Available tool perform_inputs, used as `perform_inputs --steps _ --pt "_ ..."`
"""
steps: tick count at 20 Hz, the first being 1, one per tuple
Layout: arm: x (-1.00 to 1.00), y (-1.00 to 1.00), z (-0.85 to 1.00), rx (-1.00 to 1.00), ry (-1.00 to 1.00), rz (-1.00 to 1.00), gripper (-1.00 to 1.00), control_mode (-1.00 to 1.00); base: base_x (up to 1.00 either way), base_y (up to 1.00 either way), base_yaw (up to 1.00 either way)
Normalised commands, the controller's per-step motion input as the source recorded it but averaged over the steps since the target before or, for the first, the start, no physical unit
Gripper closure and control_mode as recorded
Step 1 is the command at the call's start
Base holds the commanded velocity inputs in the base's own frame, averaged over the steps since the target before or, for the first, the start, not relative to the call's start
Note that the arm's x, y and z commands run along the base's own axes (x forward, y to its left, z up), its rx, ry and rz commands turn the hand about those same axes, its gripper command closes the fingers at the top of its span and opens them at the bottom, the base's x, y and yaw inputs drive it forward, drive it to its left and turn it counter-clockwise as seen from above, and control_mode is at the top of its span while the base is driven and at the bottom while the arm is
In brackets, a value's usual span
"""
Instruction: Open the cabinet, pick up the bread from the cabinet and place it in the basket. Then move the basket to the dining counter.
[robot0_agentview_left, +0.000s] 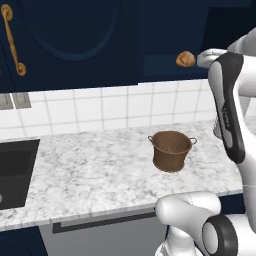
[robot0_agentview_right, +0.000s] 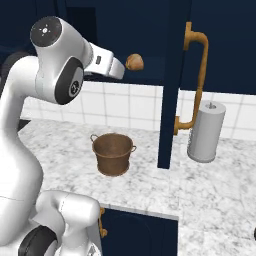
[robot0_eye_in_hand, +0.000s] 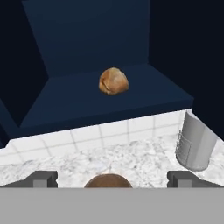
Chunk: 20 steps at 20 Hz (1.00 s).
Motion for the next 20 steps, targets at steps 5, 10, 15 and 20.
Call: perform_inputs --steps 5,10,15,20 --pt "0.89 -0.01 0.0 0.0 0.02 0.0 -1.0 -1.0 0.0 0.0 0.0" --pt "0.6 -0.32 0.0 0.0 0.04 0.0 -1.0 -1.0 0.0 0.0 0.0" --pt "0.51 -0.15 -0.01 0.0 0.0 0.0 -1.0 -1.0 0.0 0.0 0.0" --pt "0.54 -0.05 -0.17 0.0 0.02 0.01 -1.0 -1.0 0.0 0.0 0.0"
